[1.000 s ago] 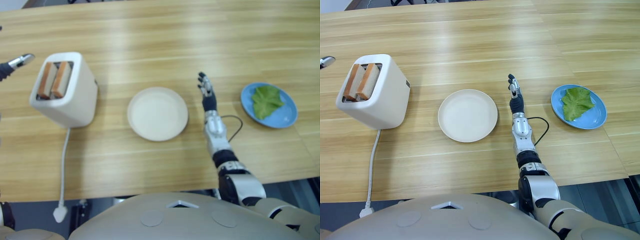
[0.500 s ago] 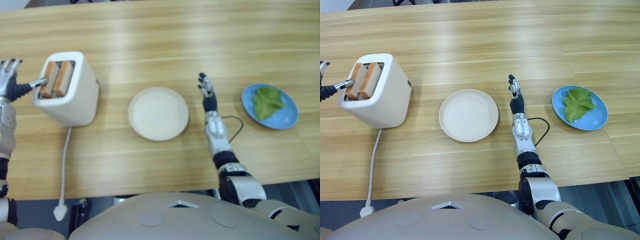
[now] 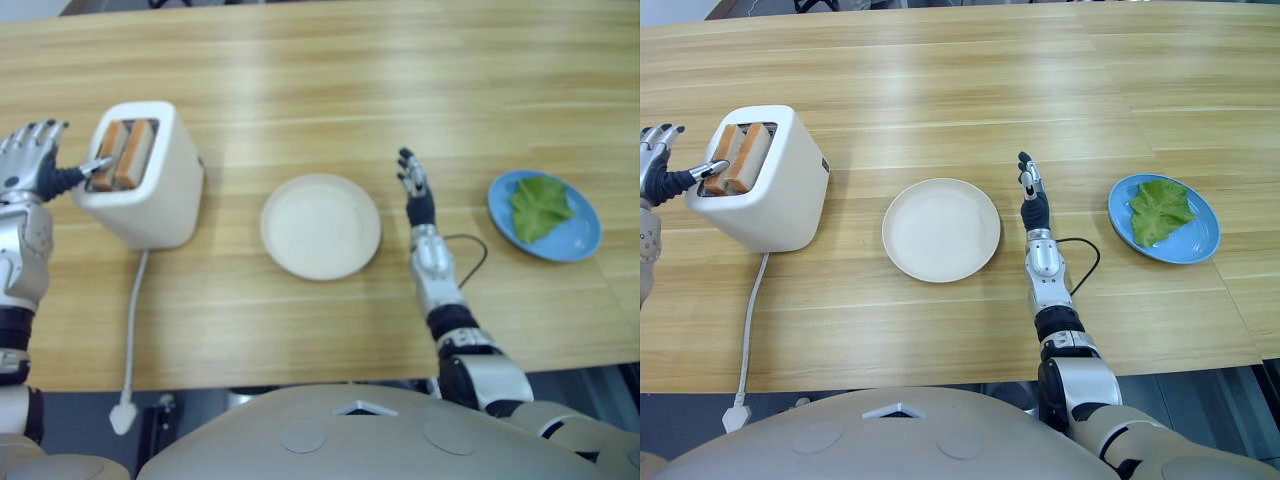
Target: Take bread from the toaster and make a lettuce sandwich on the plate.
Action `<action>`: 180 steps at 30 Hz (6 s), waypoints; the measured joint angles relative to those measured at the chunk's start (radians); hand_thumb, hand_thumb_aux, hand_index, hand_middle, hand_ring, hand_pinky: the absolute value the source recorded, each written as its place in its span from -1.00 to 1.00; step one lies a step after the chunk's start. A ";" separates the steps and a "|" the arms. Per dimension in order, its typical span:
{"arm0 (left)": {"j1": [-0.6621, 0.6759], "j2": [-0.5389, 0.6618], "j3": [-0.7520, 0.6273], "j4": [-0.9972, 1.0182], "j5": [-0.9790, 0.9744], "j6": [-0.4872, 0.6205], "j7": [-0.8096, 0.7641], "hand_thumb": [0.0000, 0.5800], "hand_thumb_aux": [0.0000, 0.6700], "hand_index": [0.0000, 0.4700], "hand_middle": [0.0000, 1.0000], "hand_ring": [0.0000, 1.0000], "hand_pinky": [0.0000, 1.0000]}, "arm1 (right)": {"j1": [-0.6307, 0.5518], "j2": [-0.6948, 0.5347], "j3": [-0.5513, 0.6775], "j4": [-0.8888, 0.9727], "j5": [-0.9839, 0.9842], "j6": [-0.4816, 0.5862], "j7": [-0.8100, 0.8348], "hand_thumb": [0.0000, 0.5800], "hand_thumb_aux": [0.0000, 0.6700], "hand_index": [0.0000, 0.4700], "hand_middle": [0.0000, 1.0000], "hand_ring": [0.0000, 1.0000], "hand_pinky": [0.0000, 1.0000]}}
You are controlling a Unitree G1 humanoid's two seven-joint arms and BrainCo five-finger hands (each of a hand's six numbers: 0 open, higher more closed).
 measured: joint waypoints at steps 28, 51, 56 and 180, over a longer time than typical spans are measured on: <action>0.018 -0.001 -0.015 -0.098 0.008 0.007 -0.021 1.00 1.00 0.96 1.00 1.00 1.00 | 0.019 -0.005 -0.003 -0.005 0.000 0.012 -0.016 -1.00 -1.00 -1.00 -1.00 -1.00 -1.00; -0.034 -0.128 0.421 -0.282 -0.743 -0.186 -0.231 1.00 1.00 0.96 1.00 1.00 1.00 | 0.021 -0.005 -0.001 -0.005 0.000 0.020 -0.021 -1.00 -1.00 -1.00 -1.00 -1.00 -1.00; -0.058 -0.178 0.524 -0.427 -0.904 -0.197 -0.255 1.00 1.00 0.96 1.00 1.00 1.00 | 0.021 -0.002 -0.001 -0.004 0.000 0.022 -0.025 -1.00 -1.00 -1.00 -1.00 -1.00 -1.00; 0.212 -0.836 -0.288 -0.280 -0.548 -0.350 -0.211 -1.00 -1.00 -1.00 -1.00 -1.00 -1.00 | -0.248 -0.780 0.562 0.511 -0.841 0.454 -0.268 0.06 -0.37 -0.39 -1.00 -1.00 -1.00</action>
